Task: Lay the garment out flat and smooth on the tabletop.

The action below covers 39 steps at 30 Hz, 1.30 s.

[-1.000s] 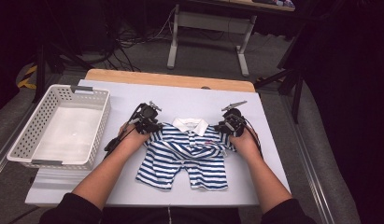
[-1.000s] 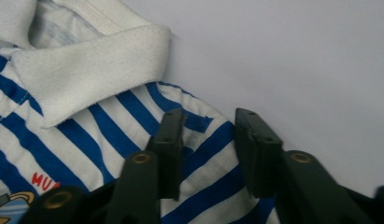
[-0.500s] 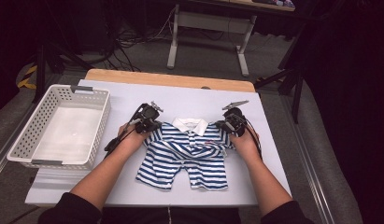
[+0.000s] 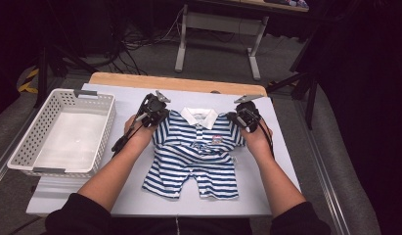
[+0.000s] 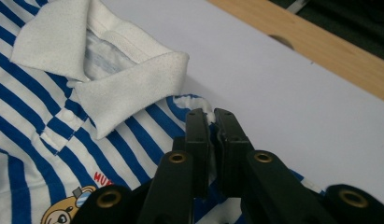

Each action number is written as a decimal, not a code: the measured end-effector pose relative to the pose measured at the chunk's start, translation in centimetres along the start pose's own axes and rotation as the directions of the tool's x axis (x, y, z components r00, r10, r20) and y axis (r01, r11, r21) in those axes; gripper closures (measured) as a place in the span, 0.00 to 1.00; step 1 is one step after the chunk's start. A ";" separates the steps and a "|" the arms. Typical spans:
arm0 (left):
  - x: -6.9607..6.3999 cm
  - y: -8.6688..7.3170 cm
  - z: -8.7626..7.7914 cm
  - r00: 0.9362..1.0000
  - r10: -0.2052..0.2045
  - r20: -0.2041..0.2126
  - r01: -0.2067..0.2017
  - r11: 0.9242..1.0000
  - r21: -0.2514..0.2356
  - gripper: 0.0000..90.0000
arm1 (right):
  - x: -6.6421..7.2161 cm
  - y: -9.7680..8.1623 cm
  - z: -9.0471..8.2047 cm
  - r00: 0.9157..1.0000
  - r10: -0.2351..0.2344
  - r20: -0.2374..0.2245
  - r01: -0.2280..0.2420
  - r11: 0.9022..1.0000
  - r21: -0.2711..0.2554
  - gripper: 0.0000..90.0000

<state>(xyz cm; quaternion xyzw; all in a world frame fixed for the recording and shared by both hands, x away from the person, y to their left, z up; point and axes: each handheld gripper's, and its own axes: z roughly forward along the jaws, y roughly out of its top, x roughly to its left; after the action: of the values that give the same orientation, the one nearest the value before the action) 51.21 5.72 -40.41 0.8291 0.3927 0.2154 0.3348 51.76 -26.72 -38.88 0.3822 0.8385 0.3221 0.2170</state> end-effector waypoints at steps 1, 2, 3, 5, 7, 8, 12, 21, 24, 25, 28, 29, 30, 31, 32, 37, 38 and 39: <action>0.1 0.4 0.0 1.000 -0.003 -0.011 0.003 1.000 -0.014 0.99 | -0.1 0.3 0.0 1.000 0.004 0.003 -0.004 1.000 -0.007 0.95; 0.1 0.6 0.0 1.000 -0.009 -0.022 0.009 1.000 -0.024 0.99 | -0.3 0.7 0.1 1.000 0.011 0.008 -0.011 1.000 -0.016 0.95; 0.2 0.8 0.1 0.999 -0.008 -0.031 0.007 1.000 -0.029 0.99 | -0.5 1.0 0.2 1.000 0.014 0.011 -0.014 1.000 -0.020 0.95; 0.5 1.5 0.2 0.998 -0.021 -0.055 0.019 0.999 -0.037 0.99 | -0.8 1.4 0.4 1.000 0.022 0.021 -0.022 0.999 -0.029 0.95; 0.7 1.9 0.4 0.997 -0.035 -0.069 0.031 0.998 -0.058 0.99 | -1.3 2.0 0.7 0.999 0.030 0.029 -0.029 0.999 -0.038 0.95; 0.8 2.2 0.6 0.996 -0.044 -0.072 0.040 0.998 -0.053 0.99 | -1.4 2.2 0.8 0.999 0.034 0.032 -0.033 0.999 -0.041 0.95; 1.4 3.0 1.5 0.992 -0.051 -0.112 0.045 0.997 -0.061 0.99 | -2.1 3.2 1.7 0.997 0.052 0.056 -0.048 0.997 -0.055 0.95; 3.8 2.9 3.7 0.977 -0.184 -0.105 0.178 0.982 -0.066 0.71 | -3.9 2.2 5.5 0.975 0.104 0.195 -0.091 0.993 -0.072 0.65; 4.4 1.5 3.2 0.967 -0.230 -0.109 0.226 0.973 -0.049 0.68 | -4.6 1.4 5.3 0.971 0.152 0.185 -0.147 0.988 -0.043 0.63; 4.5 1.2 3.1 0.966 -0.231 -0.114 0.227 0.973 -0.040 0.67 | -4.7 1.1 4.9 0.972 0.148 0.184 -0.143 0.989 -0.039 0.63; 4.8 0.0 3.1 0.959 -0.259 -0.117 0.260 0.965 -0.006 0.66 | -4.9 0.5 4.1 0.973 0.157 0.171 -0.154 0.988 -0.030 0.64; 4.8 -0.3 3.1 0.957 -0.266 -0.116 0.269 0.963 0.009 0.66 | -4.9 0.2 3.9 0.973 0.159 0.167 -0.158 0.987 -0.017 0.65; 4.9 -0.7 3.3 0.955 -0.273 -0.117 0.277 0.960 0.022 0.66 | -4.9 0.0 3.8 0.973 0.157 0.167 -0.158 0.987 -0.004 0.65; 4.9 -1.0 3.4 0.953 -0.277 -0.121 0.283 0.958 0.037 0.66 | -4.9 -0.4 3.7 0.973 0.154 0.170 -0.157 0.988 0.006 0.66; 5.0 -1.3 3.5 0.953 -0.278 -0.122 0.286 0.957 0.054 0.66 | -5.0 -0.6 3.6 0.973 0.157 0.167 -0.161 0.987 0.012 0.67; 5.4 -2.4 4.3 0.943 -0.315 -0.107 0.326 0.940 0.097 0.67 | -5.7 -2.5 4.0 0.966 0.204 0.162 -0.218 0.973 0.075 0.72; 5.3 -2.4 4.4 0.943 -0.318 -0.101 0.328 0.940 0.098 0.68 | -5.9 -2.7 4.1 0.964 0.214 0.156 -0.229 0.970 0.082 0.72; 5.3 -2.5 4.4 0.945 -0.313 -0.095 0.322 0.941 0.101 0.68 | -5.9 -2.9 4.2 0.963 0.222 0.151 -0.237 0.968 0.087 0.72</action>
<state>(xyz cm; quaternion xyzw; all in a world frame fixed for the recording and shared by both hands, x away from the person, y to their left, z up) 55.88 9.38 -44.72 0.7637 0.5458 0.1677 0.3012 56.48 -31.27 -43.17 0.5094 0.7869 0.2733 0.2161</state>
